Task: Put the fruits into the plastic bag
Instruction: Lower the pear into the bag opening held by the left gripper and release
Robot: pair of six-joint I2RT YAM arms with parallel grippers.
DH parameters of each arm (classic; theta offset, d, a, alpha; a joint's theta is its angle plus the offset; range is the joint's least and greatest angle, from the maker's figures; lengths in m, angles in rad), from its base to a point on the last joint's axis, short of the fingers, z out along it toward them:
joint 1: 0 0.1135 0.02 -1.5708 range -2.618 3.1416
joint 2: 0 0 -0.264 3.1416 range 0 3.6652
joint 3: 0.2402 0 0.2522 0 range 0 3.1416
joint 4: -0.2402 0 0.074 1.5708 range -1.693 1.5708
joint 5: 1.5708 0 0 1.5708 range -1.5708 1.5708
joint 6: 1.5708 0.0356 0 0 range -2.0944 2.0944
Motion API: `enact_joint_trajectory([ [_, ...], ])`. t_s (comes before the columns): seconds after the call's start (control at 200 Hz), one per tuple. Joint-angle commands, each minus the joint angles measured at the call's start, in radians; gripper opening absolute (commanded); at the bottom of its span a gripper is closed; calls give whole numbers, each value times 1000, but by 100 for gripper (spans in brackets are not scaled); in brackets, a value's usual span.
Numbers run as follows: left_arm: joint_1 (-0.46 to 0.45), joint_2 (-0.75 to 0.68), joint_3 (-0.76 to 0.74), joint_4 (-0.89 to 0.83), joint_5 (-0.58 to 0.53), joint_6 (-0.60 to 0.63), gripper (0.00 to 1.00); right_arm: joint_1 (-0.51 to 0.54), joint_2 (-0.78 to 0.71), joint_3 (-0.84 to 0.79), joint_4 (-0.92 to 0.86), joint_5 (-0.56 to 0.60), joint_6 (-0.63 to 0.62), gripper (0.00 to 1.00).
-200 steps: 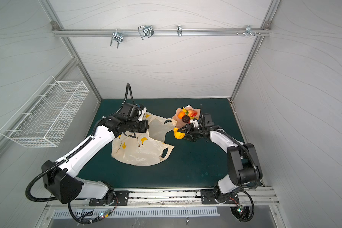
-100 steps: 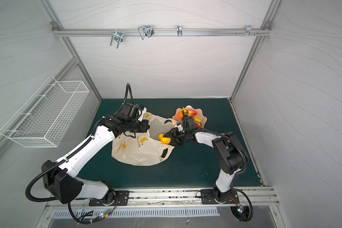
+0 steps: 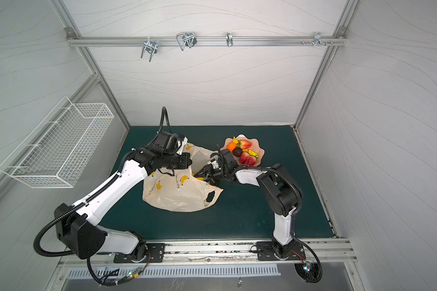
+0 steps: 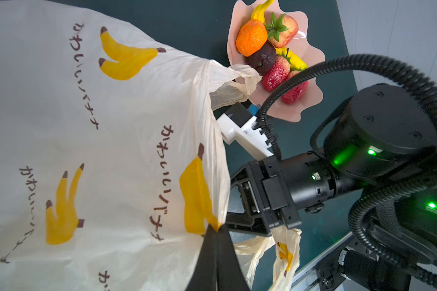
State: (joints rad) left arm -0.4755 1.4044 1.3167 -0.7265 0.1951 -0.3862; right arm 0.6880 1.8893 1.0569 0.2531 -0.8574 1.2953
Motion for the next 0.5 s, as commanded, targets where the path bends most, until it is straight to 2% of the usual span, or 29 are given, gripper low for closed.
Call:
enact_joint_trajectory([
  [0.0,-1,11,50,44,15,-13,0,33,48,55,42,-20,57,34],
  [0.495,-12,11,39,52,24,-5,0,132,269,316,-4,-47,127,39],
])
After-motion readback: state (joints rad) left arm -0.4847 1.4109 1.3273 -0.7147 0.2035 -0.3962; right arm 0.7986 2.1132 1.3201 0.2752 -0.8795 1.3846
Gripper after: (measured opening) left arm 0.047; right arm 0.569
